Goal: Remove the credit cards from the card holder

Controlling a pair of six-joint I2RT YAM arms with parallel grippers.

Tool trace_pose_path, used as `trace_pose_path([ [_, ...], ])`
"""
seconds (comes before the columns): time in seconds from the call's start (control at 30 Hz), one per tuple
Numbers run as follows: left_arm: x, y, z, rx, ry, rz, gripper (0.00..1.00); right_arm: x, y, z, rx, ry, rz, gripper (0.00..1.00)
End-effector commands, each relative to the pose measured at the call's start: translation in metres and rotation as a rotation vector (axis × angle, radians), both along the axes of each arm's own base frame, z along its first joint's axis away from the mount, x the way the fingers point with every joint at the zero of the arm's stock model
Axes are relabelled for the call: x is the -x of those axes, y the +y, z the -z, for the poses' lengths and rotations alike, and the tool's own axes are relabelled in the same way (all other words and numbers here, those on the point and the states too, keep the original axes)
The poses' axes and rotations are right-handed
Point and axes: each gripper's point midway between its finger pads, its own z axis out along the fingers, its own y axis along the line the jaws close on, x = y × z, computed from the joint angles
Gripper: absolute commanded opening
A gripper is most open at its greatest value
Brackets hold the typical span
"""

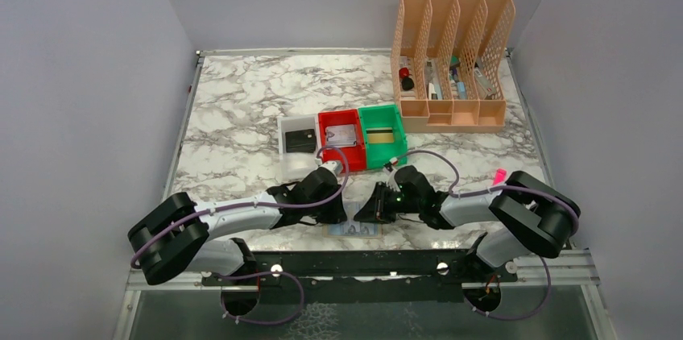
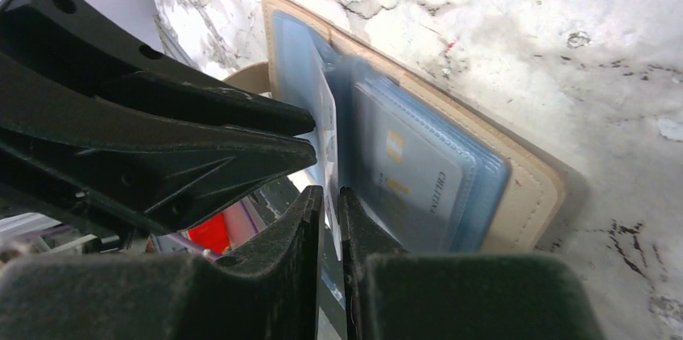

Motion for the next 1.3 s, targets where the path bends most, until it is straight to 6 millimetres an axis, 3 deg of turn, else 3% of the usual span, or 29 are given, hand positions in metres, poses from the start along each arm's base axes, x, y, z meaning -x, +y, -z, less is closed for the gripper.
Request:
trace_pose_path([
  [0.0, 0.009, 0.012, 0.015, -0.06, 0.022, 0.01, 0.25, -0.001, 0.006, -0.003, -0.028, 0.01, -0.011, 0.18],
  [0.17, 0.009, 0.013, 0.013, -0.062, 0.014, 0.006, 0.25, -0.001, 0.003, 0.002, -0.011, 0.018, -0.002, 0.13],
  [0.7, 0.007, 0.012, 0.01, -0.055, 0.006, 0.003, 0.24, -0.004, 0.011, 0.001, -0.036, 0.016, -0.014, 0.17],
  [0.87, 0.006, 0.011, 0.01, -0.054, 0.005, 0.0, 0.24, -0.004, 0.01, 0.0, -0.035, 0.006, -0.02, 0.12],
  [1.0, 0.005, 0.013, 0.01, -0.064, -0.002, -0.006, 0.24, -0.007, 0.002, 0.004, 0.016, -0.007, 0.009, 0.03],
  [1.27, 0.001, 0.02, 0.007, -0.084, -0.022, -0.033, 0.24, -0.008, -0.021, 0.001, 0.098, -0.068, 0.062, 0.01],
])
